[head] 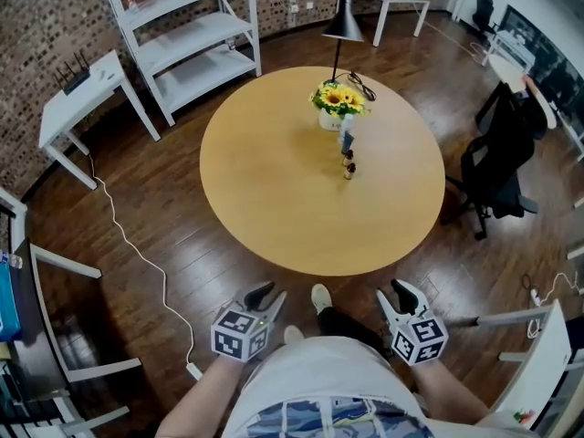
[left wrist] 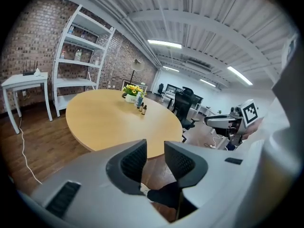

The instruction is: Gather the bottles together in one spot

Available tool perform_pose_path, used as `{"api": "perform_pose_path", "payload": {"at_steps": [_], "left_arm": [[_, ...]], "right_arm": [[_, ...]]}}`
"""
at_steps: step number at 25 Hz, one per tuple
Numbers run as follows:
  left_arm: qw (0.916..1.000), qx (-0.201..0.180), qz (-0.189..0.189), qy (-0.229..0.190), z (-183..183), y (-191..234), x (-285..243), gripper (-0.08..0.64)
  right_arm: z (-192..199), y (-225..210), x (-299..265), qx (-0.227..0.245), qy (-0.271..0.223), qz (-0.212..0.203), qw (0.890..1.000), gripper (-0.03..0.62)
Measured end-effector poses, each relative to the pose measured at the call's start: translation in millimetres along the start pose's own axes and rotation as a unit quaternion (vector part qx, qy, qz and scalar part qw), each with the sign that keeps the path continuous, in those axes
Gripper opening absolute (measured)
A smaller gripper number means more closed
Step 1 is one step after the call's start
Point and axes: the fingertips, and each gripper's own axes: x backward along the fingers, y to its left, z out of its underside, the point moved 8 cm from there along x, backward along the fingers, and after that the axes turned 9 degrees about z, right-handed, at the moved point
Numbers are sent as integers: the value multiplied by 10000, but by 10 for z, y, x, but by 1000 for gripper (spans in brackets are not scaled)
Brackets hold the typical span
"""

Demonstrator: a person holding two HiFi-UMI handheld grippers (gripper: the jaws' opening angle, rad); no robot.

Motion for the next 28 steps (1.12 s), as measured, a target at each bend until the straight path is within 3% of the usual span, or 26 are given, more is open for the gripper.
{"api": "perform_pose_path", "payload": {"at_steps": [13, 28], "left_arm": [[9992, 243, -326, -25, 288, 24, 302, 120], [9989, 327, -345, -26, 444, -72, 452, 120]], "right_arm": [[95, 129, 107, 159, 170, -16, 9997, 187], [144, 236, 220, 320, 160, -124, 9993, 187]]}}
